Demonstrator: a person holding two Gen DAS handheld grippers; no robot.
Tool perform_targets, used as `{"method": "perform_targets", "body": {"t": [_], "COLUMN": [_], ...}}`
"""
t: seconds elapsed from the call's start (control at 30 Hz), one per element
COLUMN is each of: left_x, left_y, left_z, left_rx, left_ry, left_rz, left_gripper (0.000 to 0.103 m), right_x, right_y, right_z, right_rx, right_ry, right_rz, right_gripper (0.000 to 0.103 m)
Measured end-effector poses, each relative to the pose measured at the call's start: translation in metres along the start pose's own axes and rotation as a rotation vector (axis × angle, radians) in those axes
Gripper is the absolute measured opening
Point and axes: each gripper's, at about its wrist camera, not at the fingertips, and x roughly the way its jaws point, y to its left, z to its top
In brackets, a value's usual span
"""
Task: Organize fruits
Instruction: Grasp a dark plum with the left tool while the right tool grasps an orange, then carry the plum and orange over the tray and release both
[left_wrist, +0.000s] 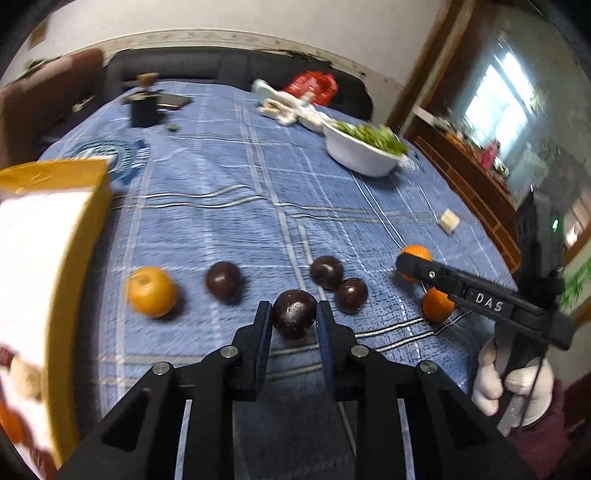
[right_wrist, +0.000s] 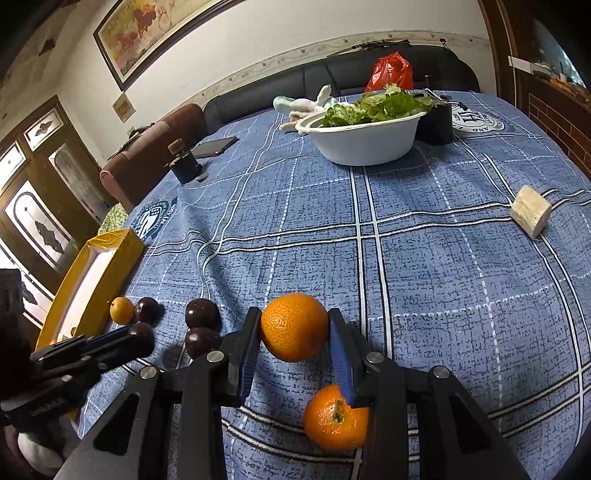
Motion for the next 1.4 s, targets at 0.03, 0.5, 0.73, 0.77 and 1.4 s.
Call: {"method": "perform_targets", "body": {"t": [0.03,0.5,0.73,0.77,1.4], "left_x": [-0.011,-0.139,-0.152,-0.153,-0.145], "left_y": [0.004,0.120,0.176,0.182,0.255], "left_z": [-0.002,-0.026,-0.044,-0.046,-0.040], "left_rx": [-0.016,-0.233,-0.350,-0.359,-0.488], "left_ry": [-0.019,-0.195,-0.200,-0.199,-0.176], "left_rz": [0.005,0.318,0.339,0.340,0.265], "left_gripper": [0.023,0.024,0.024,0.024,0.047], "right_x": [-0.001,-0.020,-0.011,-0.004,0.132], "right_y": [0.001,0.062,0.174,0.192,0.332], "right_z": [-0.001,-0.008,-0.008,-0.010,-0.025], "right_rx": [-0.001,-0.107,-0.269,-0.294,-0.428], "right_ry": [-0.005,-0.046,0.028,0.048,0.293], "right_rz": [0.001,0.018,0.184,0.207,0.199], "right_gripper": [0.039,0.039,0.040,0.040,0.041]}}
